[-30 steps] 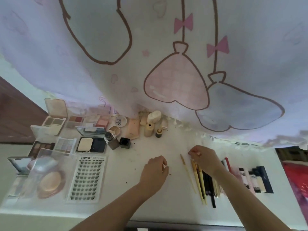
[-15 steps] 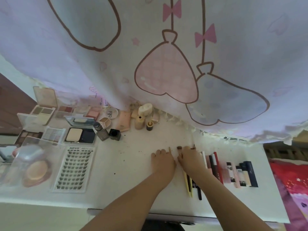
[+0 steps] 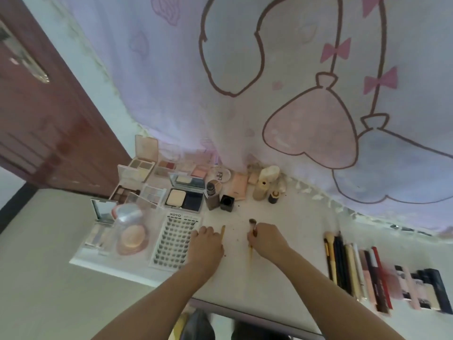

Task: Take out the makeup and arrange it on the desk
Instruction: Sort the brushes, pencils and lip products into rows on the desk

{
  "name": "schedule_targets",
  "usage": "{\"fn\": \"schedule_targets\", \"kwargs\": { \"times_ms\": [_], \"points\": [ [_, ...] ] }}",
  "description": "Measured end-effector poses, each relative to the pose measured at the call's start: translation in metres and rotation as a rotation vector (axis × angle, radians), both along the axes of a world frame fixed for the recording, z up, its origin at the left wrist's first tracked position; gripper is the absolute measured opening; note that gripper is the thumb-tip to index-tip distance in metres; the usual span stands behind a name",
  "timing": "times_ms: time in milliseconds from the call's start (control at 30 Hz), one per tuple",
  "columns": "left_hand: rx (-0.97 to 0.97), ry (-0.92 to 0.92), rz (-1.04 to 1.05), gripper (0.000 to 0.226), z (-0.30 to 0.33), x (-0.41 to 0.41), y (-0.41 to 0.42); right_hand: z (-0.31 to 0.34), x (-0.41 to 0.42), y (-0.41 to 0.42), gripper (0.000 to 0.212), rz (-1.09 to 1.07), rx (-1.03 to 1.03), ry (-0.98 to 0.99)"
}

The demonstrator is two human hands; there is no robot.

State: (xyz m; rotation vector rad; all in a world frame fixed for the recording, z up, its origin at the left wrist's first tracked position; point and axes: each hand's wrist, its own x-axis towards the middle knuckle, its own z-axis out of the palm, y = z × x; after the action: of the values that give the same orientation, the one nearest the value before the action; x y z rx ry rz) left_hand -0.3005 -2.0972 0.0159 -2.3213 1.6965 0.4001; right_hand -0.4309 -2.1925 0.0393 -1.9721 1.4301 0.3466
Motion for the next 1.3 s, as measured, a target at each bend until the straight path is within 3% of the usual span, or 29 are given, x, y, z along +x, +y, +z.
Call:
{"fn": "schedule_targets", "kwargs": {
  "times_ms": [233, 467, 667, 733, 867, 1033, 1167, 1300],
  "points": [
    [-0.054, -0.035, 0.010, 0.032, -0.001, 0.041, 0.002, -0.016, 0.068, 0.016, 0.035, 0.007, -0.029, 0.014],
    [-0.078, -0.016, -0.024, 0.035, -0.005, 0.044, 0.001, -0.019, 0.062, 0.021, 0.037, -0.060, -0.058, 0.000],
    [-0.313, 0.146, -0.221, 0.018, 0.007, -0.007, -0.020, 0.002, -0.027, -0.010, 0.031, -0.164, -0.159, -0.003],
    [-0.285, 0.299, -0.287, 0.021, 0.009, -0.050, -0.034, 0.009, -0.074, -0.025, 0.026, -0.223, -0.188, 0.040],
    [-0.175, 0.440, -0.333, 0.028, 0.010, -0.138, -0.070, 0.012, -0.152, -0.048, 0.018, -0.325, -0.203, 0.127],
    [-0.118, 0.318, -0.283, 0.030, -0.004, -0.201, -0.100, -0.001, -0.172, -0.049, 0.022, -0.217, -0.163, 0.161],
    [-0.047, 0.235, -0.180, 0.029, -0.014, -0.207, -0.108, -0.011, -0.168, -0.048, 0.027, -0.199, -0.200, 0.184],
    [-0.035, 0.197, -0.120, 0.029, -0.016, -0.200, -0.104, -0.004, -0.162, -0.047, 0.024, -0.024, -0.241, 0.196]
  ]
}}
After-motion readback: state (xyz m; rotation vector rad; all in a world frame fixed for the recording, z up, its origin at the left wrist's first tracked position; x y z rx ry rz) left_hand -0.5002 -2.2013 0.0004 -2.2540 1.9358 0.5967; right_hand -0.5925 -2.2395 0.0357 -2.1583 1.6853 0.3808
